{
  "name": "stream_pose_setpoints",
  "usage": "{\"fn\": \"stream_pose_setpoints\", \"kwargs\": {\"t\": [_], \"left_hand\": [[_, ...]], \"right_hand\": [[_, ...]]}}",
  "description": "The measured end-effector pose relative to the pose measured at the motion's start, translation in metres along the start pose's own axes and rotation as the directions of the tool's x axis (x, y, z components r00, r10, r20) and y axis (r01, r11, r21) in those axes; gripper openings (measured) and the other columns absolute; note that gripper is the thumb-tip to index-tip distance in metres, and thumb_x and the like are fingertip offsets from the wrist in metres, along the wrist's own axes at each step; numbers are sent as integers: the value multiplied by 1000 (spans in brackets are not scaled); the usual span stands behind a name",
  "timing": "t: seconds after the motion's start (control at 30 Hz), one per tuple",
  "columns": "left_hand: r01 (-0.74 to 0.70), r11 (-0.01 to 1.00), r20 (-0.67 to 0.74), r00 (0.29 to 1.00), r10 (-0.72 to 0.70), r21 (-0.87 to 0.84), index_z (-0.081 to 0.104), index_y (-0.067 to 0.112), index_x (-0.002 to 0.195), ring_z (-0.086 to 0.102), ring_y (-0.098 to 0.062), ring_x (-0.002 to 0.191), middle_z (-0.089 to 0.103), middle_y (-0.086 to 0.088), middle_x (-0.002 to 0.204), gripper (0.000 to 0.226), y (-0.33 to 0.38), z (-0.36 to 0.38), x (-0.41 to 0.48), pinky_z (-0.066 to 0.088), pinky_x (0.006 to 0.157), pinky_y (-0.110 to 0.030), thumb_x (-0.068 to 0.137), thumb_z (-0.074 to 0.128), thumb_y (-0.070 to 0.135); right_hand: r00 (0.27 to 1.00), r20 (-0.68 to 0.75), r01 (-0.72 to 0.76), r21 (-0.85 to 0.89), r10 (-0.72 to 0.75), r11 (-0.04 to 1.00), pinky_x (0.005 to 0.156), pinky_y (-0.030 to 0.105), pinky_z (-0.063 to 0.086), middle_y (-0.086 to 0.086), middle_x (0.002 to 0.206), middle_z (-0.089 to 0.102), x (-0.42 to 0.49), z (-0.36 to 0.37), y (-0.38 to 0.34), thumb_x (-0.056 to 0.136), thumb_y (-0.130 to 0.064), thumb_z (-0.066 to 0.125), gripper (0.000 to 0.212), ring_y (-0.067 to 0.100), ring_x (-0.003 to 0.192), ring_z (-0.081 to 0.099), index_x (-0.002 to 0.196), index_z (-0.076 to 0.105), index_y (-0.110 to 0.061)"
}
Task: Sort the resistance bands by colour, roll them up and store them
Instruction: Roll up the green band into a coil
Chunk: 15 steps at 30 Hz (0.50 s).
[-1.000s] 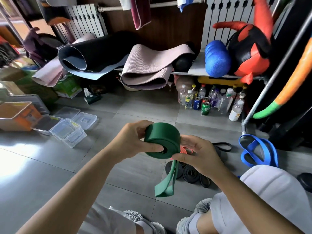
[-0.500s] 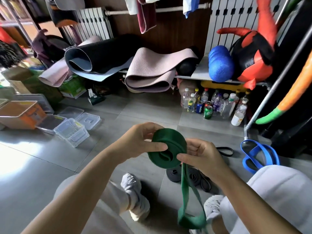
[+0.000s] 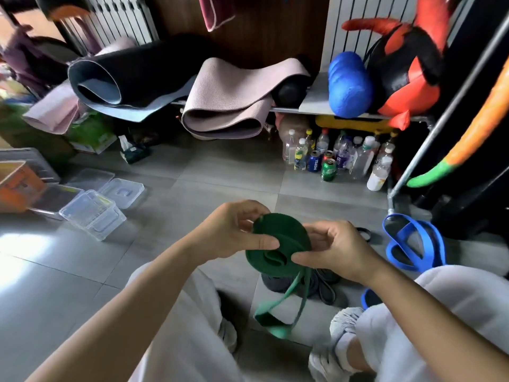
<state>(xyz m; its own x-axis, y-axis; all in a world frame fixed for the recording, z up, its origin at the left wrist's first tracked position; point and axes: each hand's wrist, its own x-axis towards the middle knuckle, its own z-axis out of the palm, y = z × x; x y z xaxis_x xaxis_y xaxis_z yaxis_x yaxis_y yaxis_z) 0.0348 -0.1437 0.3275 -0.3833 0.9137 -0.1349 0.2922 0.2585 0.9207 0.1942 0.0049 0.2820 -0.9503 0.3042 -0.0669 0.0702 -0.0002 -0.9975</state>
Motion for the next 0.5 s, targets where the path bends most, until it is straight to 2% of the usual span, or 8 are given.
{"fn": "stream_pose_setpoints", "kwargs": {"t": [0.1, 0.17, 0.23, 0.3, 0.37, 0.43, 0.5], "left_hand": [[-10, 999, -32, 999, 11, 30, 64, 17, 93, 67, -15, 88, 69, 4, 91, 39, 5, -3, 6, 57, 80, -37, 59, 79, 31], [-13, 990, -8, 1000, 14, 144, 62, 17, 98, 63, -9, 95, 67, 5, 98, 39, 10, -8, 16, 55, 84, -36, 65, 82, 27], [-21, 960, 52, 999, 7, 280, 58, 22, 106, 59, -8, 99, 63, 7, 103, 49, 19, -11, 29, 54, 83, -33, 65, 84, 23], [-22, 905, 93, 995, -20, 425, 54, 23, 112, 59, -12, 95, 62, 5, 103, 58, 24, -10, 43, 54, 79, -31, 63, 85, 27], [13, 868, 82, 995, -62, 497, 57, 17, 105, 60, -18, 87, 64, -1, 96, 53, 20, -6, 53, 51, 74, -35, 62, 85, 30], [52, 902, 45, 996, -79, 428, 61, 16, 96, 61, -22, 84, 65, -3, 89, 47, 7, -3, 58, 50, 71, -35, 59, 87, 28], [82, 951, -17, 997, -80, 299, 64, 21, 91, 63, -21, 85, 67, -2, 87, 44, -4, -5, 60, 52, 74, -39, 55, 89, 24]], "right_hand": [[999, 35, 33, -94, -30, 995, 79, 28, 56, 4, 97, 74, 12, -12, -14, 67, 4, 77, 39, 18, 89, 70, 101, 69, -12], [998, 54, 54, -181, -44, 982, 83, 32, 55, 3, 97, 74, 23, -22, -27, 67, 0, 80, 39, 18, 91, 70, 101, 69, -13], [998, 52, 55, -243, -43, 968, 86, 36, 55, 0, 96, 74, 33, -28, -33, 67, -3, 81, 38, 17, 91, 70, 101, 70, -14], [999, 21, 39, -272, -35, 961, 87, 42, 55, 1, 95, 74, 40, -30, -31, 67, -6, 83, 37, 17, 90, 70, 100, 70, -14], [1000, -8, 19, -291, -23, 957, 85, 47, 55, 3, 93, 74, 44, -29, -23, 65, -11, 84, 36, 20, 88, 71, 98, 71, -16], [1000, -25, 4, -347, -14, 938, 81, 51, 55, 4, 90, 74, 48, -27, -15, 62, -23, 82, 37, 22, 85, 71, 97, 71, -18], [1000, -24, -2, -399, -8, 917, 79, 49, 55, 0, 89, 74, 52, -26, -14, 62, -30, 79, 38, 19, 83, 71, 98, 70, -24]]}}
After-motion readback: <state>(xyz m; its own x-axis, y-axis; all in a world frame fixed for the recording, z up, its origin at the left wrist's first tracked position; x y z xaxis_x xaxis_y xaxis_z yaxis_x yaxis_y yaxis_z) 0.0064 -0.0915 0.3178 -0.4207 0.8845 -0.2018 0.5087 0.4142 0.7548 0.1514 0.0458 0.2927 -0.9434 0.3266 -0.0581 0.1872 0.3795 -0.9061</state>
